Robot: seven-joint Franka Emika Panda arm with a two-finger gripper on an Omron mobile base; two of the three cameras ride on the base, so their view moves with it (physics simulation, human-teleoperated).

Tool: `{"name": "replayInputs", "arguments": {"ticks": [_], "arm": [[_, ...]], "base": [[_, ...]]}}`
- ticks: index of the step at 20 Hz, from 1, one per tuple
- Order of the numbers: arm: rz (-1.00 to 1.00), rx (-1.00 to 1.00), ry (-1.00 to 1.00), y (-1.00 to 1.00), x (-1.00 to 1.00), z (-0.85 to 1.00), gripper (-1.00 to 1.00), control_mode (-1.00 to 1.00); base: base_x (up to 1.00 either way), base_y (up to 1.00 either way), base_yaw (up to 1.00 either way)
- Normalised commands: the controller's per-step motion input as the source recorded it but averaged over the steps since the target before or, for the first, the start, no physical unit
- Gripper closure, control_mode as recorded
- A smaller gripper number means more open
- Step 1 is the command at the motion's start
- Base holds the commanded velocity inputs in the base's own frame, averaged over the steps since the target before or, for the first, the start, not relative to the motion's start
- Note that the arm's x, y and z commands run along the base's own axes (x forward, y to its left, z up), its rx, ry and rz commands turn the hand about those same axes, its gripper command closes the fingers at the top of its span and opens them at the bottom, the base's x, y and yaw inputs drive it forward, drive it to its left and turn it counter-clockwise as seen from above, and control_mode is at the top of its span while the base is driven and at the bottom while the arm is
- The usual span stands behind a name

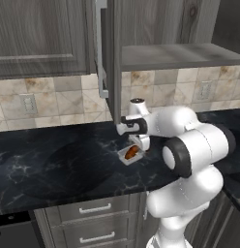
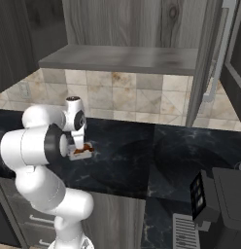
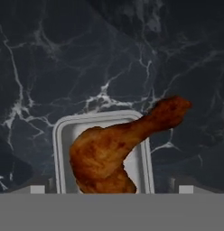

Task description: Retrieve the tupperware from the cabinet, then place the raw meat into the tupperware to avoid contamination.

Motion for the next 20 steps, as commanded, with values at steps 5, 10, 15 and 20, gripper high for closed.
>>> {"name": "replayInputs", "arguments": {"ticks": [5, 10, 15, 20], "arm": [[-0.04, 0.0, -0.04, -0.12, -0.3, 0.34, -1.0, -1.0], [-0.06, 0.0, -0.08, -0.57, -0.52, 0.29, -1.0, -1.0], [-0.1, 0.0, -0.07, -0.62, -0.61, 0.16, -1.0, -1.0], [0.02, 0.0, -0.18, -0.36, -0.73, 0.27, -1.0, -1.0]], "base": [[0.0, 0.0, 0.0], [0.0, 0.0, 0.0], [0.0, 0.0, 0.0], [0.0, 0.0, 0.0]]}}
